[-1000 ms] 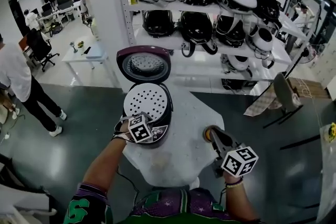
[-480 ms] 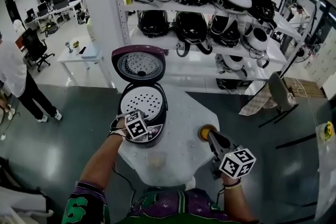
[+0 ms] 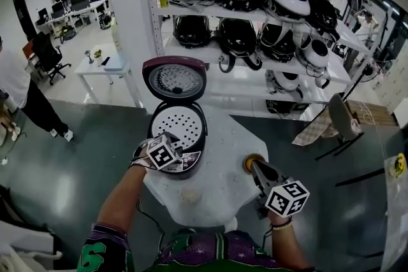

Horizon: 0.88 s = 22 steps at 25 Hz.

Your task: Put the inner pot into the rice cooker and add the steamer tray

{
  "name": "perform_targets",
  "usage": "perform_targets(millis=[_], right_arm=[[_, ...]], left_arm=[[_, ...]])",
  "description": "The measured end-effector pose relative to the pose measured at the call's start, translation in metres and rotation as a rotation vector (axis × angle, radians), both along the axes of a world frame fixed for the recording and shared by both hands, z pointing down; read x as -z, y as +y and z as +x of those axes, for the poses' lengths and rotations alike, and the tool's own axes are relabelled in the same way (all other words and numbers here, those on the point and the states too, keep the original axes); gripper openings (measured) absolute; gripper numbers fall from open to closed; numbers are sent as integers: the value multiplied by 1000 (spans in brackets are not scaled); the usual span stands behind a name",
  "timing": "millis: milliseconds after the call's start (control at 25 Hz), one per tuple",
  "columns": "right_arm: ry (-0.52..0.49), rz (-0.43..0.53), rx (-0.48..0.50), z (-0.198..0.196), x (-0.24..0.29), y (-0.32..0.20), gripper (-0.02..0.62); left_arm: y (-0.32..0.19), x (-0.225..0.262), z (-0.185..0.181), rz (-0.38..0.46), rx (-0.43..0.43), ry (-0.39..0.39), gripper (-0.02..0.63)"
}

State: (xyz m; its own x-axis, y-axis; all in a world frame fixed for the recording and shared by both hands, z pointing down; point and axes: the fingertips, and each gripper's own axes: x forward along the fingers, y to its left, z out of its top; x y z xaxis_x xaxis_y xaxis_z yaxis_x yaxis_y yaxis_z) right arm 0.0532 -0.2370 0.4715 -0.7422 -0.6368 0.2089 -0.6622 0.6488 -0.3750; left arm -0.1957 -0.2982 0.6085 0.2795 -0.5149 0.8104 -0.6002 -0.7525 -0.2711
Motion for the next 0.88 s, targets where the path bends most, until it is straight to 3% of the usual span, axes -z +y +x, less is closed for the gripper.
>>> perform_targets(millis=[360,680,880], right_arm=[[15,29,39,-22,11,8,6],[39,86,33,-38,38,17,6],[31,120,3,-44,52,33,6]], left_arm=[[34,28,-6,65,94,181,126],[91,69,-18,143,250,550,124],[131,85,-20,207,287,671,124]])
